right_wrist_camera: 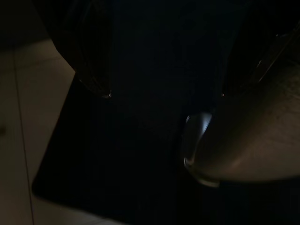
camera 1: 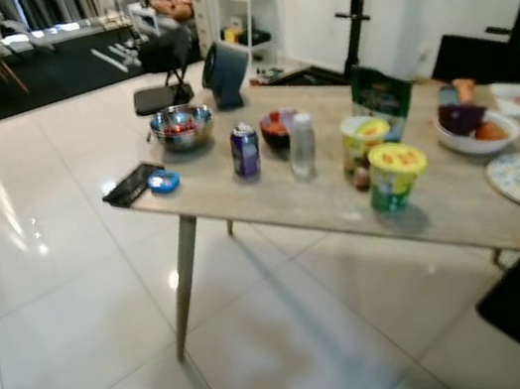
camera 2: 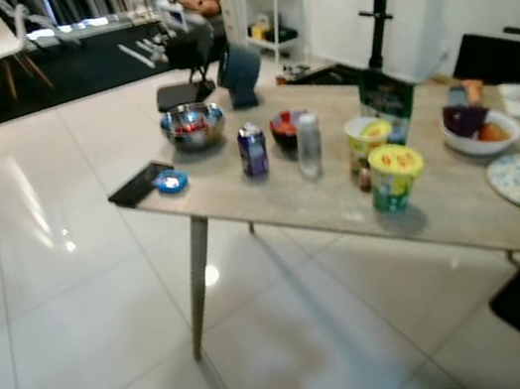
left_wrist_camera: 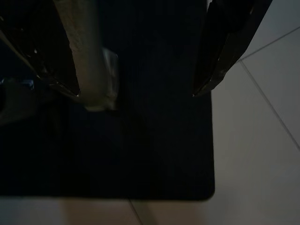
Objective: Restocking fridge
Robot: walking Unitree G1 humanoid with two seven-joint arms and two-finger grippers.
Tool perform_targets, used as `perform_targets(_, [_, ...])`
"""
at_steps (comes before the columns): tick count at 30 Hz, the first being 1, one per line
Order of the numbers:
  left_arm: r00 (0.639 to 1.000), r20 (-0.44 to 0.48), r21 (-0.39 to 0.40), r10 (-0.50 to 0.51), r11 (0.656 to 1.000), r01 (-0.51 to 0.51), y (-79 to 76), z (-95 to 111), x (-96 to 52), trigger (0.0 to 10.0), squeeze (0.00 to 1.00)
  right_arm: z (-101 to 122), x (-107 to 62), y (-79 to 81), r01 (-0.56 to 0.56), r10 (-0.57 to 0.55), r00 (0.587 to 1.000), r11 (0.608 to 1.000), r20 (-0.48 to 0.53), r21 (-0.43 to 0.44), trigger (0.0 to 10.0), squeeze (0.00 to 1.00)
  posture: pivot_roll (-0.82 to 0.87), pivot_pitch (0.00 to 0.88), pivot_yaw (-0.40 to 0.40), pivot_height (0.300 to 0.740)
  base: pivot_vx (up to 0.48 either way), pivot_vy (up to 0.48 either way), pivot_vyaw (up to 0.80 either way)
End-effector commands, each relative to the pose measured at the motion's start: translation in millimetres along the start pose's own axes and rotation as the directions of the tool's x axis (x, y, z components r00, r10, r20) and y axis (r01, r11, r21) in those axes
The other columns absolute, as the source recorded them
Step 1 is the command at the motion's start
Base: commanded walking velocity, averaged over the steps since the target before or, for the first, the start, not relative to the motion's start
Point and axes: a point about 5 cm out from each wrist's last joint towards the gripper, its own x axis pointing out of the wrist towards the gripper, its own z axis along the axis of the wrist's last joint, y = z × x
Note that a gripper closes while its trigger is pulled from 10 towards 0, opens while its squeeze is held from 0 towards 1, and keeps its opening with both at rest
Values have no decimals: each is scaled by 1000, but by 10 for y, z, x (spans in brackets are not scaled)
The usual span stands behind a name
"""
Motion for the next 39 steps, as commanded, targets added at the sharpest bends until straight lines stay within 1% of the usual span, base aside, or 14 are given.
perform_targets(1, [1000,-21,17,2,1000,-1,13,-57,-10,10000,0,20,0,-13,5,-5,1000,1000,7,7,10000,0,-34,0,0,740,416,0,0])
perform_targets(10, [1000,-20,18,4,1000,-4,11,-54,-9,10000,0,16,0,-12,6,-6,1000,1000,4,2,10000,0,-33,0,-2,740,403,0,0])
perform_targets(13, [1000,-17,0,2,1000,-2,3,-50,-7,10000,0,18,0,-15,8,-8,1000,1000,4,0,10000,0,-33,0,-4,740,0,0,0])
perform_targets(29, [1000,-10,7,-14,1000,14,-36,-31,1,10000,0,16,-3,-34,16,-16,1000,1000,1,2,10000,0,-34,0,-6,740,0,0,0])
perform_targets(35, [1000,-10,6,-20,1000,20,-45,-30,2,10000,0,-14,-18,-102,51,-51,999,998,-10,34,10000,0,-34,0,-6,740,0,0,0])
perform_targets(39, [1000,-8,2,-20,1000,20,-46,-28,2,10000,0,-30,-30,-150,75,-74,997,996,-18,55,10000,0,-34,0,-6,740,0,0,-800])
